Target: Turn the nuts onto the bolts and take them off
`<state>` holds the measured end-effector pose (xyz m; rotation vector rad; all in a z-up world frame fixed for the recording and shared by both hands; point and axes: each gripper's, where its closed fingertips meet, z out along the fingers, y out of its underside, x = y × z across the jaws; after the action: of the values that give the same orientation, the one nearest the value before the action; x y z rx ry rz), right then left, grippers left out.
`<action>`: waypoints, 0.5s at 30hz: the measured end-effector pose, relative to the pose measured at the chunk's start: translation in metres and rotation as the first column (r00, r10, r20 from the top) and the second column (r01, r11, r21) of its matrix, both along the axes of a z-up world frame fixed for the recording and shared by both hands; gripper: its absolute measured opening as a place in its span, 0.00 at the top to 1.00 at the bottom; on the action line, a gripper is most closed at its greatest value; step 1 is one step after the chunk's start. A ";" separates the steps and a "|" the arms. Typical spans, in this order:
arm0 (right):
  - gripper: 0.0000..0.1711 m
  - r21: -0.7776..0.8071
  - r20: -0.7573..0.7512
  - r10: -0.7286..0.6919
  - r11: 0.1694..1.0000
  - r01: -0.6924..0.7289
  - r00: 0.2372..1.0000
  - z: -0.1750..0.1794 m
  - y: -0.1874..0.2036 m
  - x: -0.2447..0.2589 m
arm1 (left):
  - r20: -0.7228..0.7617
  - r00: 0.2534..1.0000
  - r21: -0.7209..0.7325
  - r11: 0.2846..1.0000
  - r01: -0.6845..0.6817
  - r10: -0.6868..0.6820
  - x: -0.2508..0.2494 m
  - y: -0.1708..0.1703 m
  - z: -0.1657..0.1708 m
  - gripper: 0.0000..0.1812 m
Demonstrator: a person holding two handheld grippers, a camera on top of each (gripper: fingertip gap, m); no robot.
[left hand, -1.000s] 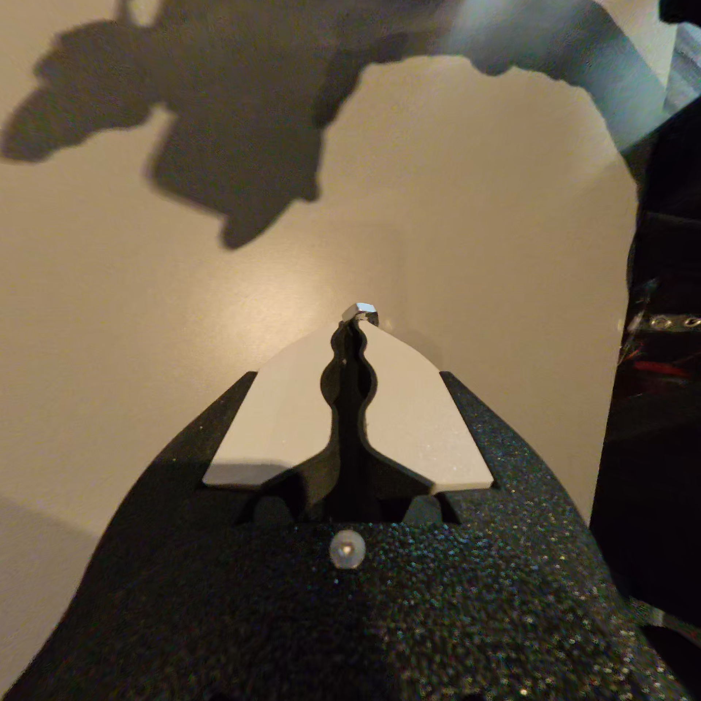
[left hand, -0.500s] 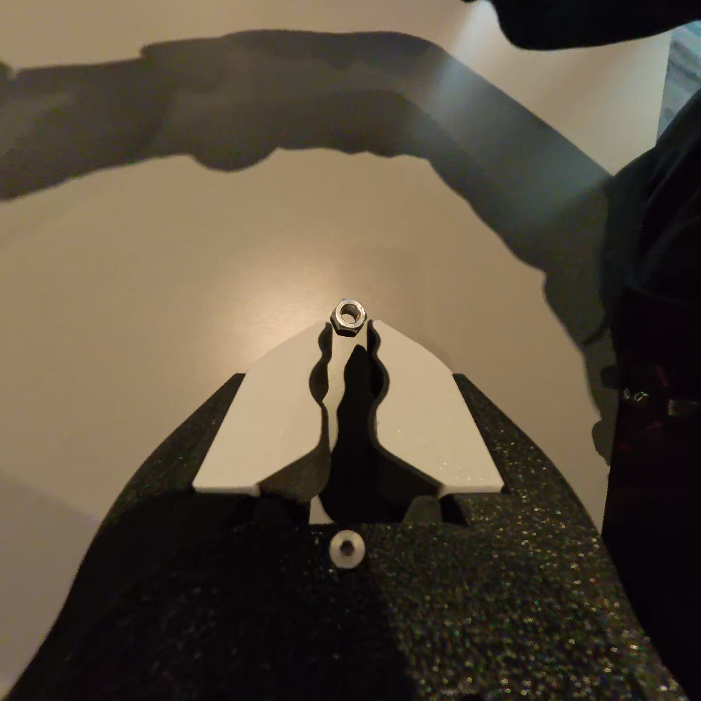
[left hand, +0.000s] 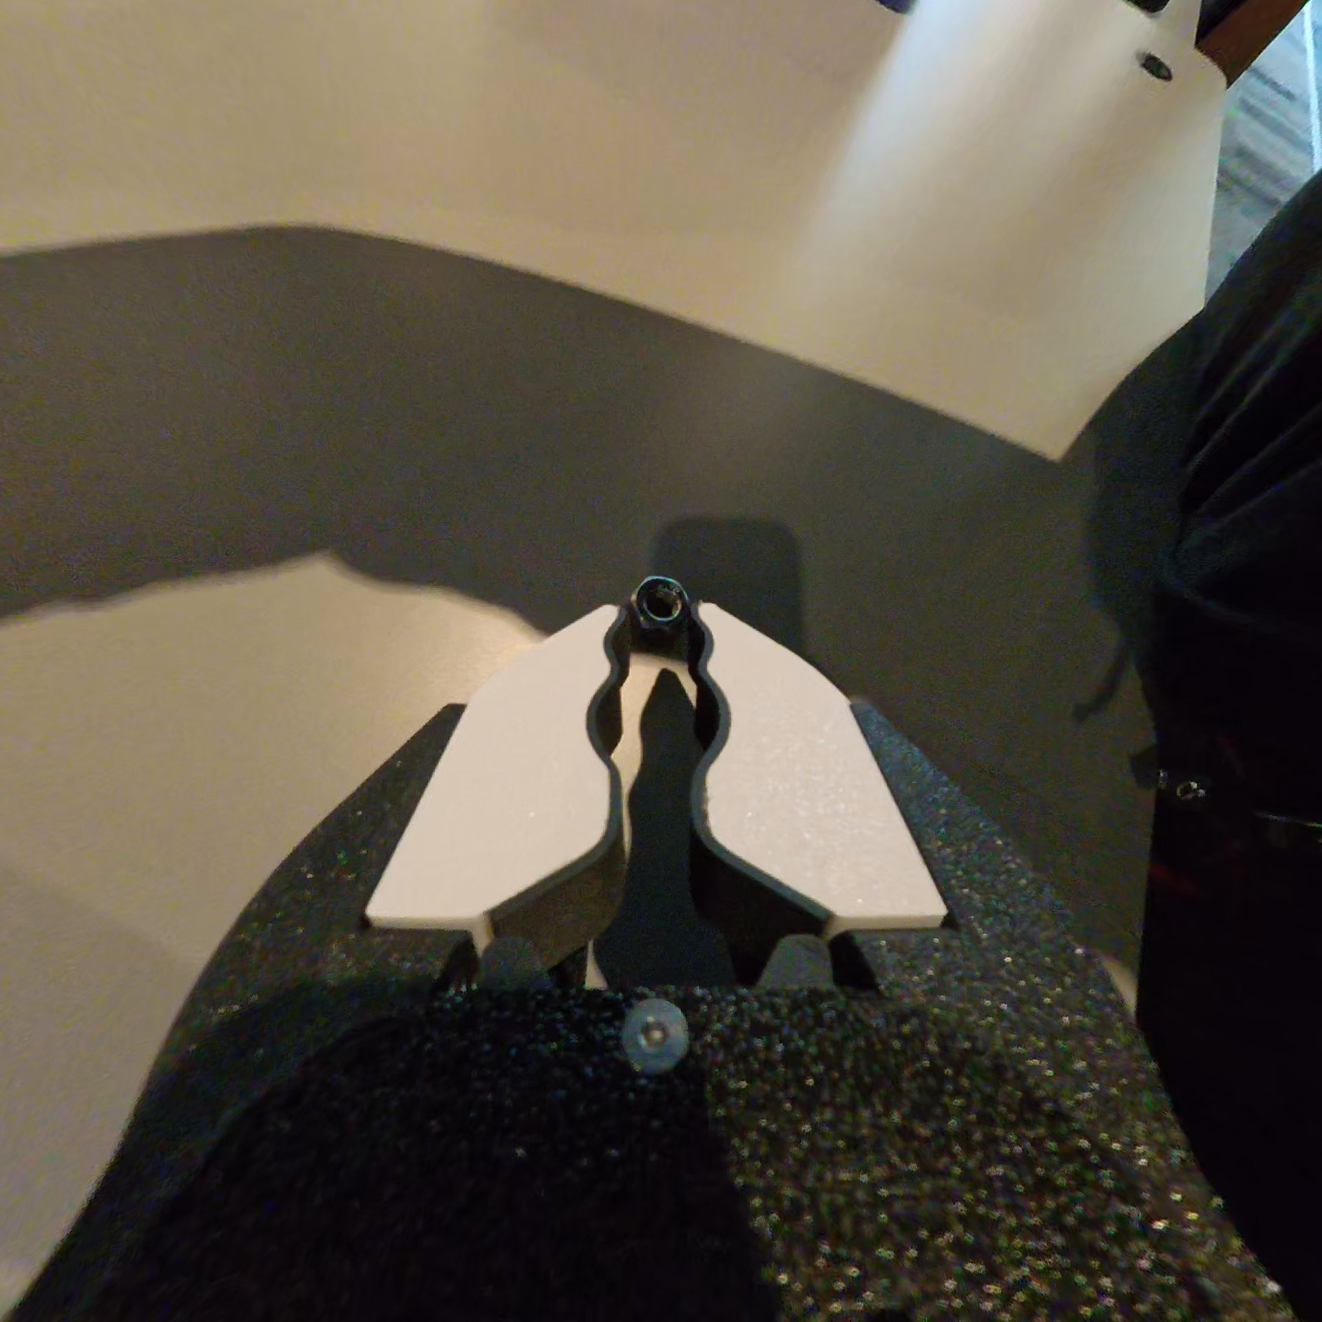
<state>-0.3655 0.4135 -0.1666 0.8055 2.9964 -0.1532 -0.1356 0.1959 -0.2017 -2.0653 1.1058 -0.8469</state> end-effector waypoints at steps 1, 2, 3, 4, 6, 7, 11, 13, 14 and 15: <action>0.99 0.003 0.034 0.021 1.000 -0.021 0.999 -0.005 0.000 0.001 | 0.002 1.000 -0.001 1.000 0.000 0.000 0.000 0.000 0.000 0.92; 0.98 0.015 0.074 0.038 0.999 -0.039 0.997 -0.010 0.001 0.004 | 0.003 1.000 -0.002 1.000 0.000 0.000 0.000 0.000 0.000 0.92; 0.97 0.034 0.115 0.053 0.998 -0.058 0.992 -0.015 0.003 0.007 | 0.004 1.000 -0.002 1.000 0.001 -0.001 0.000 0.000 0.000 0.92; 0.96 0.052 0.151 0.065 0.996 -0.074 0.986 -0.019 0.005 0.010 | 0.006 1.000 -0.003 1.000 0.001 -0.001 0.000 0.000 0.001 0.92; 0.95 0.055 0.206 0.071 0.995 -0.084 0.976 -0.026 0.004 0.014 | 0.012 1.000 -0.004 1.000 0.002 -0.002 -0.001 0.000 0.001 0.92; 0.94 0.046 0.221 0.074 0.995 -0.086 0.973 -0.028 0.002 0.015 | 0.016 1.000 -0.004 1.000 0.002 -0.002 -0.001 0.000 0.002 0.92; 0.89 0.037 0.244 0.088 0.994 -0.100 0.966 -0.035 -0.002 0.012 | 0.024 1.000 -0.005 1.000 0.003 -0.002 -0.001 -0.001 0.003 0.93; 0.85 0.062 0.252 0.102 0.991 -0.121 0.962 -0.041 -0.003 0.012 | 0.027 1.000 -0.005 1.000 0.000 0.000 -0.001 -0.001 0.004 0.93; 0.84 0.081 0.257 0.107 0.988 -0.132 0.961 -0.045 -0.002 0.012 | 0.029 1.000 -0.005 1.000 -0.002 0.002 -0.002 0.000 0.004 0.93; 0.83 0.103 0.267 0.106 0.985 -0.138 0.958 -0.049 0.000 0.014 | 0.031 1.000 -0.004 1.000 -0.003 0.003 -0.002 0.000 0.004 0.93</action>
<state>-0.3520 0.4136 -0.2154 0.5923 2.8131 0.1295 -0.1373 0.1955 -0.1974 -2.0497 1.0848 -0.8767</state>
